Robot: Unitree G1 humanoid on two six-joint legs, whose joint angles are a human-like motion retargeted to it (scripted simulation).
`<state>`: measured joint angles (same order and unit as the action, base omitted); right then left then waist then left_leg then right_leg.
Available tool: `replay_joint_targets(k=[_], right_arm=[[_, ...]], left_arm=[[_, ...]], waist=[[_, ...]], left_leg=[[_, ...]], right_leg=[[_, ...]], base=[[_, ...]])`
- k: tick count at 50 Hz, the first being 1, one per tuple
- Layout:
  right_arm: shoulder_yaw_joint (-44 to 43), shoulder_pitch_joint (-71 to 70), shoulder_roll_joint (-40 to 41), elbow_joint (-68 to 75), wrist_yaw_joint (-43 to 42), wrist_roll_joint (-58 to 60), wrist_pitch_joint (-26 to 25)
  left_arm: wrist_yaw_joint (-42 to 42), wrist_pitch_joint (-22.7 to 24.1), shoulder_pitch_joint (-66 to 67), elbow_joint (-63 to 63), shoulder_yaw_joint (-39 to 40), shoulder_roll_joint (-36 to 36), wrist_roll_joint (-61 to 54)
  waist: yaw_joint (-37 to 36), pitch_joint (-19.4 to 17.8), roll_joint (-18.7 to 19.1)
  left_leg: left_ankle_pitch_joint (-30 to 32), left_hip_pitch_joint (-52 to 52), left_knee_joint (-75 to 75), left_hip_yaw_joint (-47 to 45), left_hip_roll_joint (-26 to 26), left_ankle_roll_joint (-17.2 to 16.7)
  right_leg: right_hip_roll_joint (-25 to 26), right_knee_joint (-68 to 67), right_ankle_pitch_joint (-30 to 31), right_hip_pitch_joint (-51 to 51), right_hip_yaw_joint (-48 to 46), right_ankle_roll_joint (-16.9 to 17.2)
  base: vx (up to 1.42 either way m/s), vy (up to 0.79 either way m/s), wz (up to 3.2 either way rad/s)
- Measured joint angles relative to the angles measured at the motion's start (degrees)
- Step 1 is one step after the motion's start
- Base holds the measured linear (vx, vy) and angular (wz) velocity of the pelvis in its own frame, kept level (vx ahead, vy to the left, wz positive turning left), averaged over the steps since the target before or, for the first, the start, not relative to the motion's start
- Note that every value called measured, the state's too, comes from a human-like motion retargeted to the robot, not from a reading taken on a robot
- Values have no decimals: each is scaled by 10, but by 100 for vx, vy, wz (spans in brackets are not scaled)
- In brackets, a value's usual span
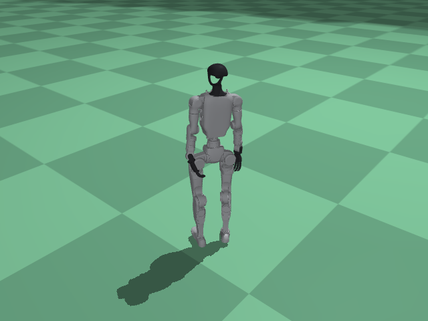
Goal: In place motions
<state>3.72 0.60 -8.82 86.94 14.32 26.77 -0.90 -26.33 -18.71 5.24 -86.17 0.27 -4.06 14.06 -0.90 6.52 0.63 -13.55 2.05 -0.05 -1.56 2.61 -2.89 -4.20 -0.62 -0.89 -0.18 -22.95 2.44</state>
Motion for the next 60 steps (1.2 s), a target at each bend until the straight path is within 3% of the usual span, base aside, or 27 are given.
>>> replay_joint_targets(k=[60], right_arm=[[4,0,-1,0,-3,15,1]], left_arm=[[-1,1,1,-1,-2,0,-1]], waist=[[1,2,2]], left_leg=[[0,-1,1,3,2,2]], right_leg=[[0,0,0,1,-1,-1]], base=[[0,0,0]])
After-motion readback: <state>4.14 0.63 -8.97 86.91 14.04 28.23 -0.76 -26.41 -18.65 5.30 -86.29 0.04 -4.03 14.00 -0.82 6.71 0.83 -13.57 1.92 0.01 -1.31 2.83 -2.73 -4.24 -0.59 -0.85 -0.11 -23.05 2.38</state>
